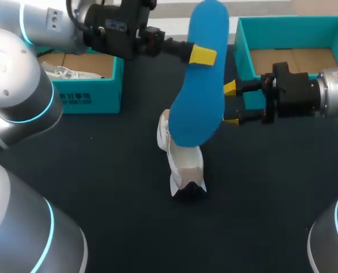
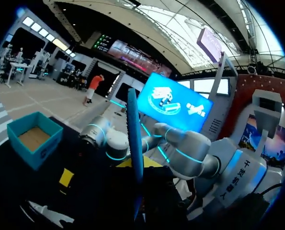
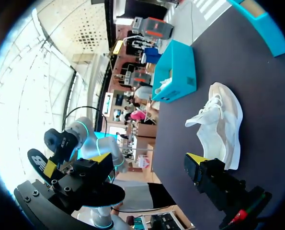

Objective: Take the shoe out of the shoebox, open the shoe tongue, remove and reinsert the insole, then place the shoe into the shoebox

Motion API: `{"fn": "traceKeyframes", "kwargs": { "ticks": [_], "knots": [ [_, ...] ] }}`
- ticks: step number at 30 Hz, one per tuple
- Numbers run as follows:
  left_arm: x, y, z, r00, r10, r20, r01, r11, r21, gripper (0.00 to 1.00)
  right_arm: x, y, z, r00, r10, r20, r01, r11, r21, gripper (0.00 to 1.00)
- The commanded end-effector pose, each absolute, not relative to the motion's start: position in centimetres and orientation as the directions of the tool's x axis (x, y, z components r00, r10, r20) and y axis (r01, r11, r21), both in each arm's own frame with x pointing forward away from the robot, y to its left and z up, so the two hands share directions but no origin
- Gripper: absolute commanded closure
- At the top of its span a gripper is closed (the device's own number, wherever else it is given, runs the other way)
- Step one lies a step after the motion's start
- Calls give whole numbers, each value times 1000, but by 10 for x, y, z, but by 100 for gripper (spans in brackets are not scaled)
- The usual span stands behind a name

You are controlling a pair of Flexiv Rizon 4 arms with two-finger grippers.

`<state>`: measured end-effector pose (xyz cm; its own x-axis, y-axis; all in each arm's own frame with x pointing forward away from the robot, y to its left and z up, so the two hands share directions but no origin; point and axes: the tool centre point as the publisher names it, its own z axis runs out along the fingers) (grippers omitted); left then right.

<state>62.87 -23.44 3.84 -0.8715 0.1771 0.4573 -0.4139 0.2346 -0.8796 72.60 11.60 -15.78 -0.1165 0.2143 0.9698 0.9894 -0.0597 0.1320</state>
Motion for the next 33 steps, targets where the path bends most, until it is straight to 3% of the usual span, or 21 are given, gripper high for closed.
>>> {"fn": "traceKeyframes", "kwargs": {
  "ticks": [1, 7, 10, 12, 16, 18, 20, 22, 33],
  "knots": [
    [634, -226, 28, -972, 226, -65, 107, 180, -978, 100, 727, 118, -158, -115, 216, 970, 990, -60, 131, 0],
    [646, -219, 15, -862, 228, -452, 480, 81, -874, 100, 727, 118, -158, -115, 216, 970, 990, -60, 131, 0],
    [653, -215, 12, -706, 241, -666, 684, -9, -729, 100, 727, 118, -158, -115, 216, 970, 990, -60, 131, 0],
    [657, -214, 12, -659, 209, -723, 731, -48, -680, 100, 727, 118, -158, -115, 216, 970, 990, -60, 131, 0],
    [665, -213, 13, -430, 174, -886, 883, -124, -453, 100, 727, 118, -158, -115, 216, 970, 990, -60, 131, 0],
    [666, -213, 13, -398, 163, -903, 895, -149, -421, 100, 727, 118, -158, -115, 216, 970, 990, -60, 131, 0],
    [665, -213, 13, -455, 156, -877, 872, -123, -475, 100, 727, 118, -158, -115, 216, 970, 990, -60, 131, 0],
    [661, -215, 23, -630, 70, -773, 764, -120, -634, 100, 727, 118, -158, -115, 216, 970, 990, -60, 131, 0],
    [661, -215, 23, -630, 70, -773, 764, -120, -634, 100, 727, 118, -158, -115, 216, 970, 990, -60, 131, 0]
  ]
}}
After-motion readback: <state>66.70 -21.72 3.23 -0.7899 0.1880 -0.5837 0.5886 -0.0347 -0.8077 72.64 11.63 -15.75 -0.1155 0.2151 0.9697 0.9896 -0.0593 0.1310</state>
